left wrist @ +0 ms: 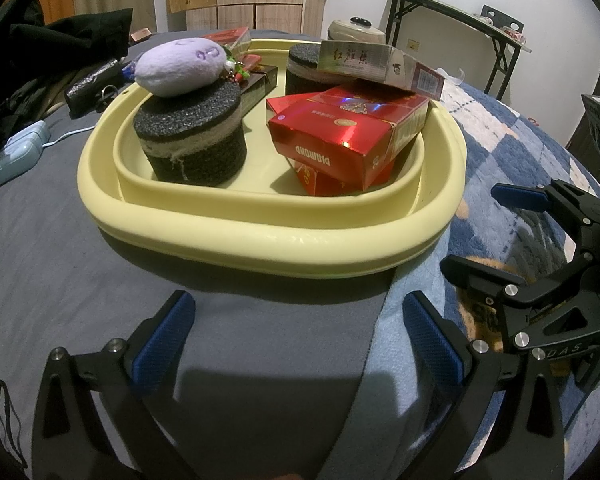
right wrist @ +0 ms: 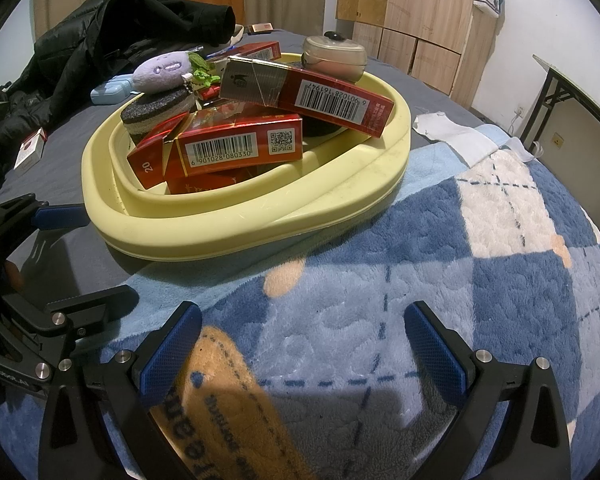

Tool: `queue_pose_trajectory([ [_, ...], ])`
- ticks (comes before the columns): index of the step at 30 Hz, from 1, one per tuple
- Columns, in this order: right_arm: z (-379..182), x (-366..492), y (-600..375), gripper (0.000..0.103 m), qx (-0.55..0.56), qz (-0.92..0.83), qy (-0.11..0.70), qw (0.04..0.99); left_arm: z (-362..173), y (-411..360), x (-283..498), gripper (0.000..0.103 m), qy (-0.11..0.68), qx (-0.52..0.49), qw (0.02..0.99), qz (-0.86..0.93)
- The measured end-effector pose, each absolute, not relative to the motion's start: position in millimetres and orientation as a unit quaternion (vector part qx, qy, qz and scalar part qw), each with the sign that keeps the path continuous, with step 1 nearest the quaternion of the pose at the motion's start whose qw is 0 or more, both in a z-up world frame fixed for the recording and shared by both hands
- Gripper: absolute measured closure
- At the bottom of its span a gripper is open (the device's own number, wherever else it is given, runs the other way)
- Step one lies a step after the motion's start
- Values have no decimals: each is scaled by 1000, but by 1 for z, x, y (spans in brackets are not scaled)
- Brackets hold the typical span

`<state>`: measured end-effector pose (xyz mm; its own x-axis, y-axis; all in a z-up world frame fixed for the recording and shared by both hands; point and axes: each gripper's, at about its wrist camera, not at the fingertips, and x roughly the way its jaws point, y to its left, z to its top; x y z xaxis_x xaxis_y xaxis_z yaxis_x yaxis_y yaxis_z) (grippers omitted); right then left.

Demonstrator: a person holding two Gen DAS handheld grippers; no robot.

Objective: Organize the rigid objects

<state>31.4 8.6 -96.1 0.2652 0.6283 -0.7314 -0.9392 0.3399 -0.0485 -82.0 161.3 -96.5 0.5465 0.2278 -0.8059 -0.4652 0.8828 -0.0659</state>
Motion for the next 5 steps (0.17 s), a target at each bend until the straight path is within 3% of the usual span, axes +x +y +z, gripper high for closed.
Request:
queue_pose_trajectory([
  [5, -96, 31, 9, 0, -248, 518, 314, 756, -96, 161, -82, 0, 431, -137, 869, 200],
])
